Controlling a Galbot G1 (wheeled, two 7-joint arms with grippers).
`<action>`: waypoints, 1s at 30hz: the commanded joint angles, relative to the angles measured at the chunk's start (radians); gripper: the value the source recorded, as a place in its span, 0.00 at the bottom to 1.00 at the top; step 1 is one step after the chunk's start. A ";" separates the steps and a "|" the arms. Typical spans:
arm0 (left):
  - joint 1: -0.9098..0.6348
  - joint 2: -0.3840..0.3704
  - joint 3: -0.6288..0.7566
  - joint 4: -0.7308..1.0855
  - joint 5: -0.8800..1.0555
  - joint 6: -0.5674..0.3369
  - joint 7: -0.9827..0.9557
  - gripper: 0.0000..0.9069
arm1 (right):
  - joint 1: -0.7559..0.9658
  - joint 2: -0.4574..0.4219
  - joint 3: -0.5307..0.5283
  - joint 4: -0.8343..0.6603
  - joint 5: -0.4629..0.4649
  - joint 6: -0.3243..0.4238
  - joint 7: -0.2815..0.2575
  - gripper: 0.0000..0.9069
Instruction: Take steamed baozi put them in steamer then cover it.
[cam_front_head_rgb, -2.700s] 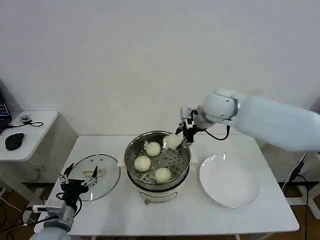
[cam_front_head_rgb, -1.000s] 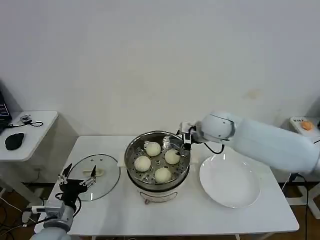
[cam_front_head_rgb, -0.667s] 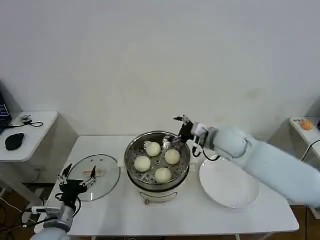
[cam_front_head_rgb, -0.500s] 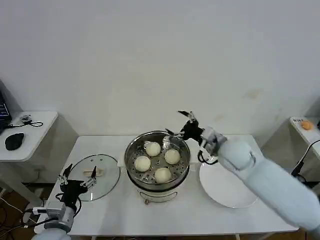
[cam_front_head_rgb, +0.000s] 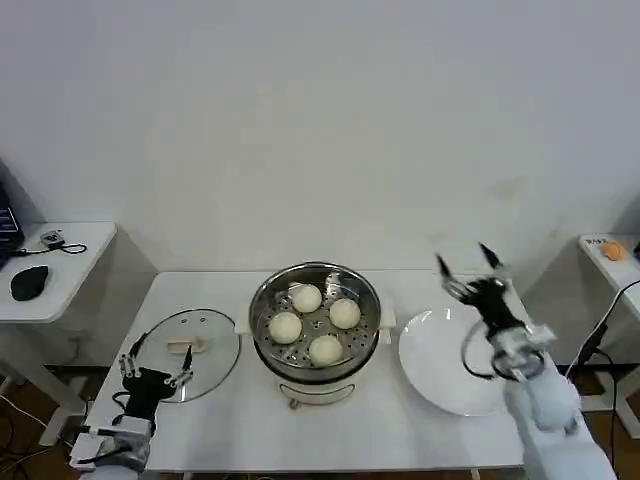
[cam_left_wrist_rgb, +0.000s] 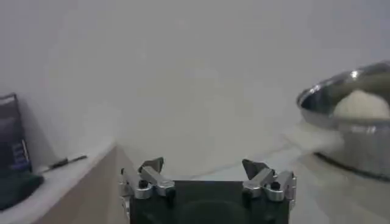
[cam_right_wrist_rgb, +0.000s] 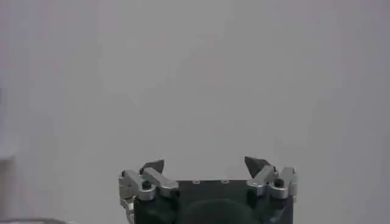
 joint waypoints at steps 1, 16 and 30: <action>-0.021 0.064 0.073 0.203 0.555 -0.055 -0.092 1.00 | -0.303 0.166 0.286 0.058 -0.046 0.037 0.005 1.00; -0.348 0.108 0.166 0.569 0.776 -0.106 -0.151 1.00 | -0.410 0.151 0.307 0.122 -0.063 0.058 0.022 1.00; -0.442 0.139 0.217 0.689 0.787 -0.101 -0.147 1.00 | -0.433 0.152 0.277 0.135 -0.053 0.035 0.024 1.00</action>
